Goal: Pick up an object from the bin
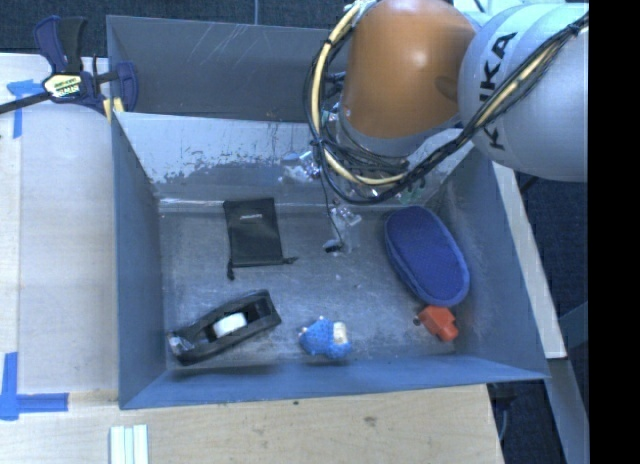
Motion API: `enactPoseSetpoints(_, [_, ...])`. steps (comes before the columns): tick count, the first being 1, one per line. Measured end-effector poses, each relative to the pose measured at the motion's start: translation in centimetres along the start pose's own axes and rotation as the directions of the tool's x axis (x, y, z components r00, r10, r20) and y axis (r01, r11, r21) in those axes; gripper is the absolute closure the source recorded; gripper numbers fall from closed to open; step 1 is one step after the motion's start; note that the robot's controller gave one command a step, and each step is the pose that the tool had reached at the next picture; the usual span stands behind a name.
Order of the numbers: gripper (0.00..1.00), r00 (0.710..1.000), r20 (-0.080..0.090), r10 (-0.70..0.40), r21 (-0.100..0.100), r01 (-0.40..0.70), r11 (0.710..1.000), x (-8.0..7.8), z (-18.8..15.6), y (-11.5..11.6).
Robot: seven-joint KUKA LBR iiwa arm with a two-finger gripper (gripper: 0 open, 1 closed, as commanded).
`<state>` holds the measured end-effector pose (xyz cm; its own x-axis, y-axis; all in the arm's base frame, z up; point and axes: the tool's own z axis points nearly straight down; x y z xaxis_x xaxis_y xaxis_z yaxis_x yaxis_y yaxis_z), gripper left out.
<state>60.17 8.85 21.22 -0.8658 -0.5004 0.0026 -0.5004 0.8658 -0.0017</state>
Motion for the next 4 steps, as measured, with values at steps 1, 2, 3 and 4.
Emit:
enactPoseSetpoints(1, [0.0,0.978,0.001,-0.209,-0.005,0.209,0.978,-4.9,11.6,6.6])
enactPoseSetpoints(2, [0.0,0.987,0.004,-0.16,-0.001,0.16,0.987,-3.6,14.3,2.9])
enactPoseSetpoints(3, [1.0,0.987,0.007,-0.161,-0.001,0.161,0.987,-3.7,14.1,3.1])
enactPoseSetpoints(4, [1.0,0.983,0.014,-0.181,0.005,0.181,0.983,-2.7,1.5,2.2])
